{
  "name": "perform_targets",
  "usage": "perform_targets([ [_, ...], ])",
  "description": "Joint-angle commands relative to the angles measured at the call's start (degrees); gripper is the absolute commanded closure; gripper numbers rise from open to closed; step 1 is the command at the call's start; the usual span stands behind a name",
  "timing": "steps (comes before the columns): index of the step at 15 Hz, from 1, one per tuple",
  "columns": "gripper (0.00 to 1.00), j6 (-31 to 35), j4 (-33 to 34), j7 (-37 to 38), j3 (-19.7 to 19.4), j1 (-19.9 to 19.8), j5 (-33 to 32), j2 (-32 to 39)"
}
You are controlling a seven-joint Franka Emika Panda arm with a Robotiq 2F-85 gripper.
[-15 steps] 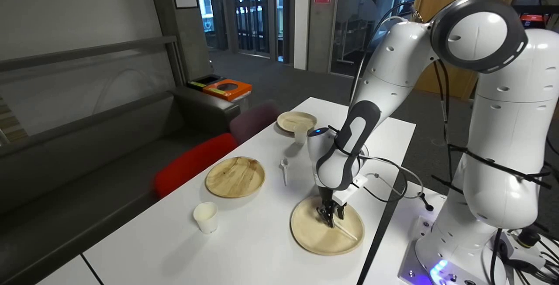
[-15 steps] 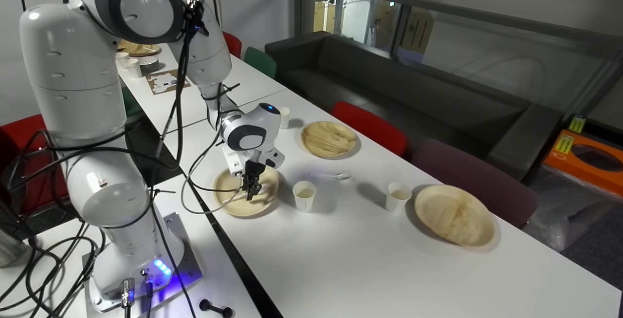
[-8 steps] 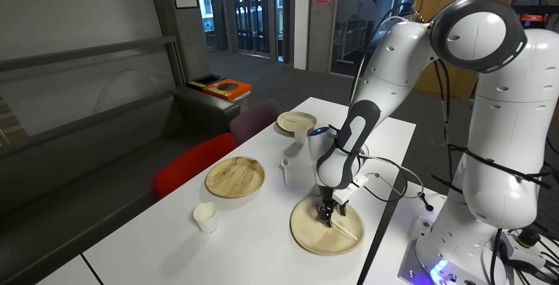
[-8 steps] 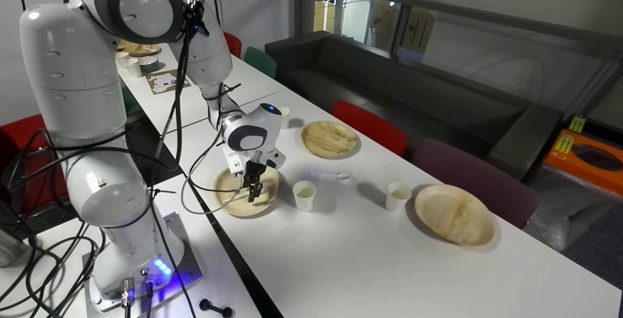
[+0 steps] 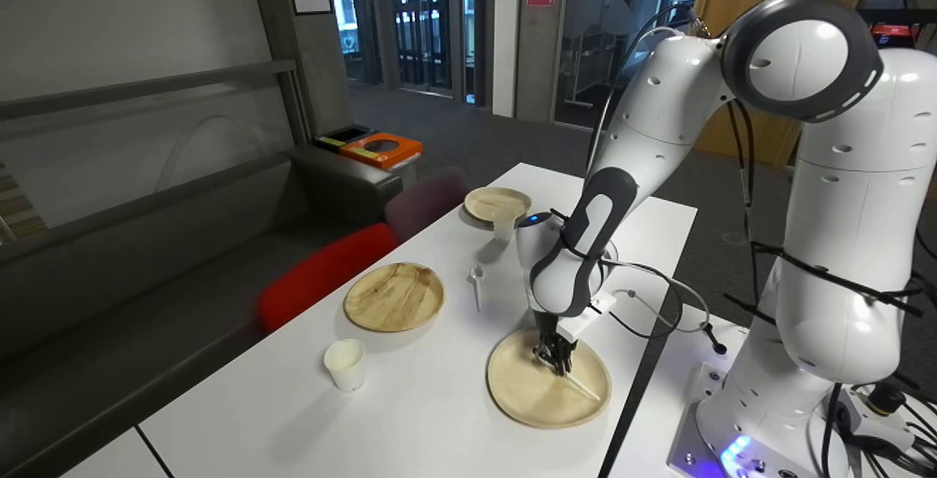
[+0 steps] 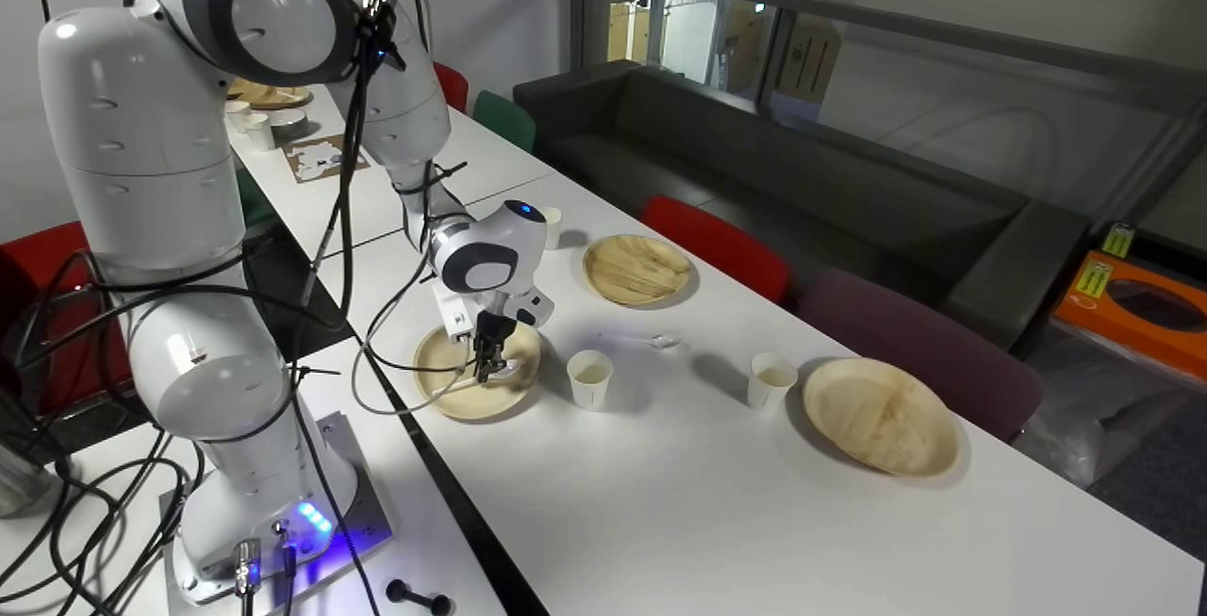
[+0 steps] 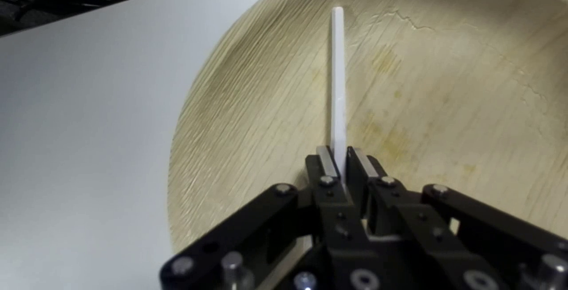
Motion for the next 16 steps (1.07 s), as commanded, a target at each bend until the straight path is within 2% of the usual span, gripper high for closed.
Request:
perform_targets([
  [1, 1.00, 0.78, 0.66, -2.19, 0.59, -0.82, 1.44, 0.33],
  [16, 0.98, 1.03, -0.38, -2.43, 0.68, 0.22, -0.80, -1.76],
])
